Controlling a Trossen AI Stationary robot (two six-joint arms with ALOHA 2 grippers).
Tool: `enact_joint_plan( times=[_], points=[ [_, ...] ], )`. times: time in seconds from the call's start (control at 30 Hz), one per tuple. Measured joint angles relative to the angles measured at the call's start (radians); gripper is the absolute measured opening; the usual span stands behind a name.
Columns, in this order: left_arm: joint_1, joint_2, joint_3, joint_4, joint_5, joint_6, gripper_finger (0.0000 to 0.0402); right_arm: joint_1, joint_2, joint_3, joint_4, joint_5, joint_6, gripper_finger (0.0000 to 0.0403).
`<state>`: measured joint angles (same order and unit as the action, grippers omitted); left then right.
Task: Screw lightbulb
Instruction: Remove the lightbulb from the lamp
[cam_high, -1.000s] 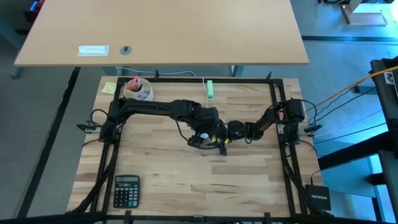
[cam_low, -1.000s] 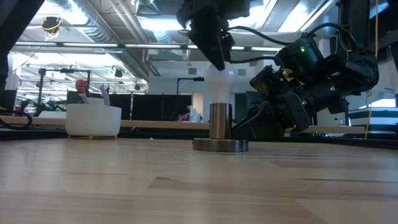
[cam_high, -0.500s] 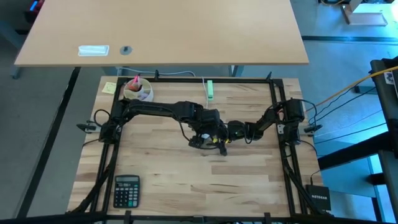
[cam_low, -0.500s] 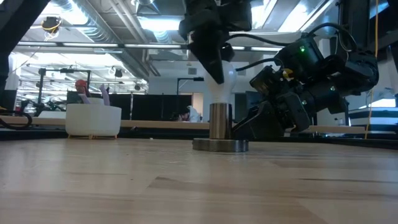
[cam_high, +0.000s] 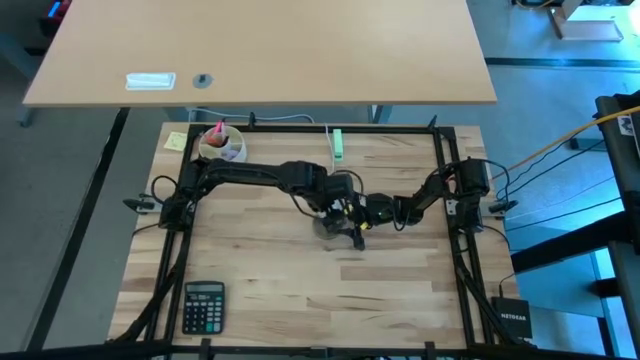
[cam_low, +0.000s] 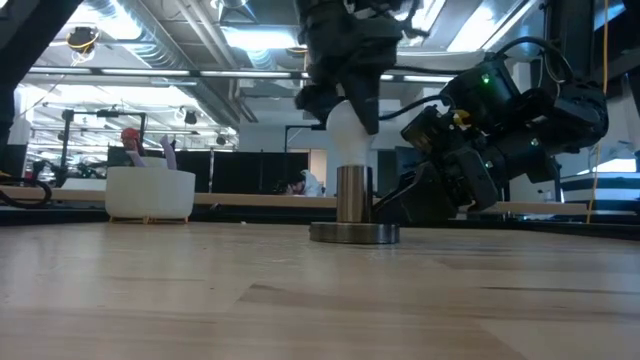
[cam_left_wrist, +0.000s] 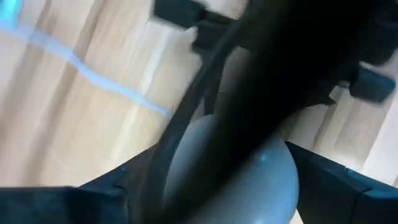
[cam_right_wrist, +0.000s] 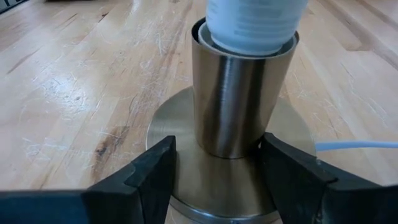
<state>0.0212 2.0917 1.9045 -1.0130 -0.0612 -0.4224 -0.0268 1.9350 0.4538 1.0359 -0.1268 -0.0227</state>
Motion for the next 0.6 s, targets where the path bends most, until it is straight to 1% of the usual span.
enact_joint_plan(
  times=[0.03,0.1,0.2,0.37,0.47,0.6],
  points=[
    [0.000,0.001,0.000,0.000,-0.006,-0.075,0.0278,0.000,0.000,0.000,0.000,0.000,0.000,0.0227],
    [0.000,0.001,0.000,-0.003,-0.014,-0.178,0.0280,0.000,0.000,0.000,0.000,0.000,0.000,0.0227],
    [-0.002,0.001,0.000,0.002,-0.015,-0.247,0.0281,0.000,0.000,0.000,0.000,0.000,0.003,0.0227],
    [-0.003,0.001,0.000,0.003,-0.027,-0.249,0.0281,0.000,0.000,0.000,0.000,0.002,0.014,0.0227],
    [-0.003,-0.001,0.000,0.006,-0.035,-0.214,0.0283,0.000,0.000,0.000,0.000,0.002,0.015,0.0227],
    [-0.004,-0.004,0.000,0.024,-0.035,-0.165,0.0299,0.000,0.000,0.000,0.000,0.003,0.015,0.0227]
  ],
)
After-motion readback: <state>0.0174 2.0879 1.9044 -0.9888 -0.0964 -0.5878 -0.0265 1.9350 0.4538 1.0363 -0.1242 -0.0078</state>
